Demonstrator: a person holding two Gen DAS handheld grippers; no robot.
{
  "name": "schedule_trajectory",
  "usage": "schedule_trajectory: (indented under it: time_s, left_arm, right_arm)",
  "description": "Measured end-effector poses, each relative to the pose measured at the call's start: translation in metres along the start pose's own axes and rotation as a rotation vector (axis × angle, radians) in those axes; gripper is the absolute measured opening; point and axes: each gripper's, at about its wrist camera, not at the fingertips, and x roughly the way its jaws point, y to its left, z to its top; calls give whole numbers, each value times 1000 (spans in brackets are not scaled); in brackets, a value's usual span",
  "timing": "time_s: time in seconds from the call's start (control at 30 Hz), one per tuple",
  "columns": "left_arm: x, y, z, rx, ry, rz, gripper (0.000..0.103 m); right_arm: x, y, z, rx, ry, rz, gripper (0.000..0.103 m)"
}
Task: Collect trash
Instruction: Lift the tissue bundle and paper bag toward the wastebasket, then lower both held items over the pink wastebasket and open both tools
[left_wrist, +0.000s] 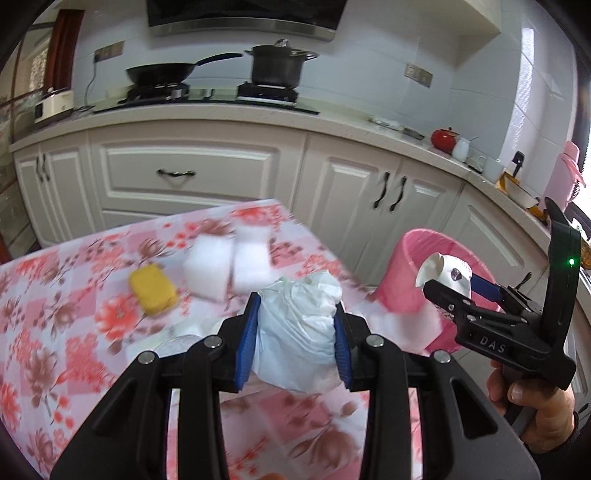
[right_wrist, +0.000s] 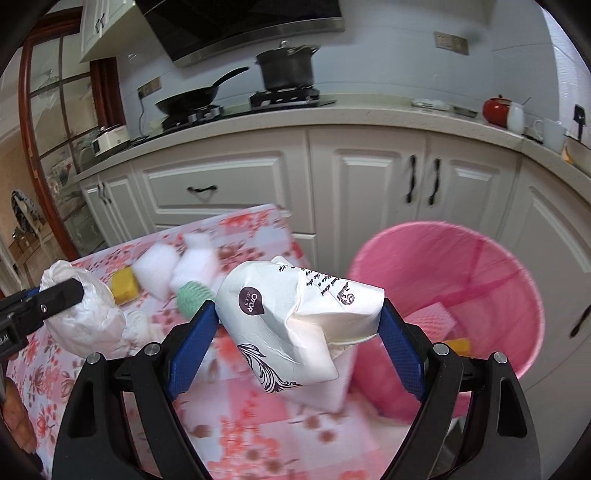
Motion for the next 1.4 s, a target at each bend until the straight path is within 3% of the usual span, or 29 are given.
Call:
schedule_trajectory:
  time_s: [0.7,1.4]
  left_arm:
    - [70,-123,52,121,29,-166,35]
    - [119,-199,75,153,74,-263,38]
  right_arm:
    - [-8,-120,16,64,-40,-160,82]
    - [-7,-167,12,106,-50,-233,82]
